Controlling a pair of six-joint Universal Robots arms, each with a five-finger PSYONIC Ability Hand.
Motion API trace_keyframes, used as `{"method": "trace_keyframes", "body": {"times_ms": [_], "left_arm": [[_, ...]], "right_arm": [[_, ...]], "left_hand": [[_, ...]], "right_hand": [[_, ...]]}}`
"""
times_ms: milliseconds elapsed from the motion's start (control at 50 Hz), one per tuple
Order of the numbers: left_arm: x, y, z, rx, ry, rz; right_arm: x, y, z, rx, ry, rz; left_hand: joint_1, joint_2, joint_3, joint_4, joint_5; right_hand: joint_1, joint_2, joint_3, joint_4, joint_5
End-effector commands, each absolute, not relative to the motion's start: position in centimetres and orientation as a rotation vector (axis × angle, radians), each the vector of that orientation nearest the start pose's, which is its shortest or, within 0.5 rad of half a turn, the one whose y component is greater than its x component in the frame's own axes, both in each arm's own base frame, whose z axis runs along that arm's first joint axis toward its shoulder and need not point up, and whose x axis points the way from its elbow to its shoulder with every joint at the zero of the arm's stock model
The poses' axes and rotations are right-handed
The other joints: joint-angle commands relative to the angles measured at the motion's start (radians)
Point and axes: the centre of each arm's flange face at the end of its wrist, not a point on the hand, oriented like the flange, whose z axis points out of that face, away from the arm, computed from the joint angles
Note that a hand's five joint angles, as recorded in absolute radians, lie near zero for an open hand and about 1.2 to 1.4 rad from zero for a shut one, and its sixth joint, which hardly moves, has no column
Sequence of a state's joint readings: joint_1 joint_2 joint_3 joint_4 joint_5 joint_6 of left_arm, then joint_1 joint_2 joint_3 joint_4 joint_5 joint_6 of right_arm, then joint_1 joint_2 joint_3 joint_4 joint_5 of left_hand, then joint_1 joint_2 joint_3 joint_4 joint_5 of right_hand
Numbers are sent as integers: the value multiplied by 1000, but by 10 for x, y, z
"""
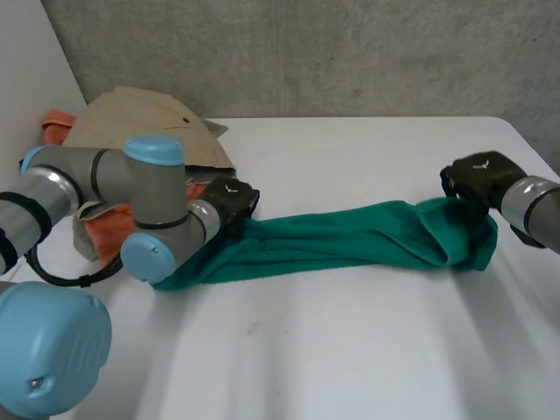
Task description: Fold the laundry.
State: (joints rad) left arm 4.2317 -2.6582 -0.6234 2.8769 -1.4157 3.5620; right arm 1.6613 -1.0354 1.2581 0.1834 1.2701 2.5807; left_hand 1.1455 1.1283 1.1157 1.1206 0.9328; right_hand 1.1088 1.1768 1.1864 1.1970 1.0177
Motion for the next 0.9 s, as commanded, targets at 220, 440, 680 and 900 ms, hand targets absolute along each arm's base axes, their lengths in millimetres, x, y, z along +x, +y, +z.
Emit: {"method": "trace_keyframes", "body": {"times_ms": [220, 440, 680, 900], "left_arm": [[-341, -397, 339, 668, 1416, -2656], [-314, -356, 353, 638, 1547, -2673], [-306, -299, 193, 985, 2073, -2160], [-292, -274, 145, 1141, 2197, -1889]], "right_arm": [[182, -436, 364, -341, 1352, -2614], [170, -441, 367, -277, 1291, -2509], [182, -416, 211, -652, 2065, -1968], [174, -389, 146, -877, 2318, -1721]], "left_hand": [[251, 268, 281, 276, 289], [251, 268, 281, 276, 289], [251, 268, 281, 276, 289], [199, 216, 229, 224, 237]], "right_hand": [[287, 219, 210, 199, 204], [287, 219, 210, 199, 204], [287, 219, 210, 199, 204], [287, 219, 210, 199, 204]]}}
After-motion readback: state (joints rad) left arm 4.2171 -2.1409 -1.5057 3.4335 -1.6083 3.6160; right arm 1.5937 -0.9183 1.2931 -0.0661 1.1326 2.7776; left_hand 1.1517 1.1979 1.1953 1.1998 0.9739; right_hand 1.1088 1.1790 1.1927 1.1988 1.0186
